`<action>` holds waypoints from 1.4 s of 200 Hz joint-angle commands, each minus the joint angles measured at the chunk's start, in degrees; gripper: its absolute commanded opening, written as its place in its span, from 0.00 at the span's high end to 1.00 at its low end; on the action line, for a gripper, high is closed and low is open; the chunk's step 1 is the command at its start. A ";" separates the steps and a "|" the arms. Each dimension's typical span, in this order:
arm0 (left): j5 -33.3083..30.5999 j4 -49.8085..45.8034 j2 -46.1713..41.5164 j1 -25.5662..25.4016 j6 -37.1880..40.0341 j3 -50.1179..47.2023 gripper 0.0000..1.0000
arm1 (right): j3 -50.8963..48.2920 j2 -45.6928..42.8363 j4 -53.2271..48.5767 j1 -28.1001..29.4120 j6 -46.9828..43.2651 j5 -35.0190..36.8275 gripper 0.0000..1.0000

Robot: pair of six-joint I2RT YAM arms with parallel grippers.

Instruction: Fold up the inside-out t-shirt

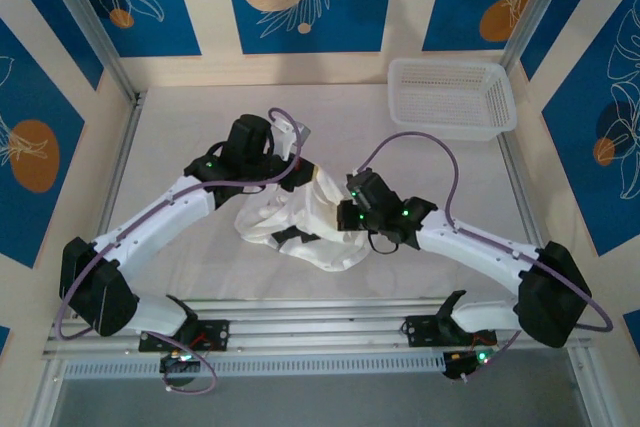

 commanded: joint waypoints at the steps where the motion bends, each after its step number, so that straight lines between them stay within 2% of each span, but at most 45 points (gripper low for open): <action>1: -4.31 -1.51 1.99 3.32 1.86 -0.91 1.00 | -4.52 -6.61 12.45 -0.94 -4.73 -14.60 1.00; 13: -2.94 -1.14 5.69 5.28 3.48 -1.02 1.00 | -8.76 -10.11 18.78 -1.48 -7.05 -24.09 1.00; 31: 2.68 -0.06 10.96 7.44 4.14 -0.25 1.00 | -13.50 -15.10 25.98 -3.26 -7.08 -31.16 1.00; 44: 4.34 2.43 11.88 7.69 3.51 -1.18 1.00 | -15.58 -18.08 29.14 -5.79 -5.90 -34.51 1.00; 55: 4.39 3.51 11.58 7.69 2.96 -1.83 0.92 | -16.86 -20.08 30.91 -8.31 -5.22 -36.24 1.00; 69: 4.36 3.23 10.38 7.72 2.67 -2.15 0.76 | -17.74 -21.76 31.27 -11.03 -4.60 -35.94 1.00; 91: 7.69 3.68 6.55 7.69 1.49 -3.95 0.57 | -18.26 -22.21 32.34 -14.08 -4.38 -37.59 1.00; 111: 10.22 4.09 2.41 7.56 -0.77 -6.49 0.48 | -17.94 -21.66 32.34 -15.10 -4.81 -38.96 1.00; 141: 11.33 2.48 -1.79 5.84 -4.19 -7.82 0.43 | -17.42 -20.19 32.40 -15.24 -5.05 -39.73 1.00; 168: 10.86 0.95 -0.16 2.83 -8.38 -5.78 0.44 | -17.23 -18.85 33.65 -15.15 -4.38 -40.66 1.00; 224: -2.90 -2.06 5.70 1.71 -14.64 -3.04 0.55 | -16.87 -19.03 32.77 -13.88 -4.52 -39.91 1.00; 242: -3.12 -0.50 5.97 1.72 -15.85 -3.96 0.59 | -16.75 -19.04 32.25 -13.75 -4.81 -39.81 1.00; 259: -0.53 0.91 7.11 1.71 -17.17 -3.88 0.65 | -16.63 -18.81 32.35 -13.66 -4.89 -39.67 1.00; 280: 0.05 1.17 8.03 1.71 -18.43 -4.00 0.68 | -16.41 -18.38 32.43 -13.52 -4.88 -39.56 1.00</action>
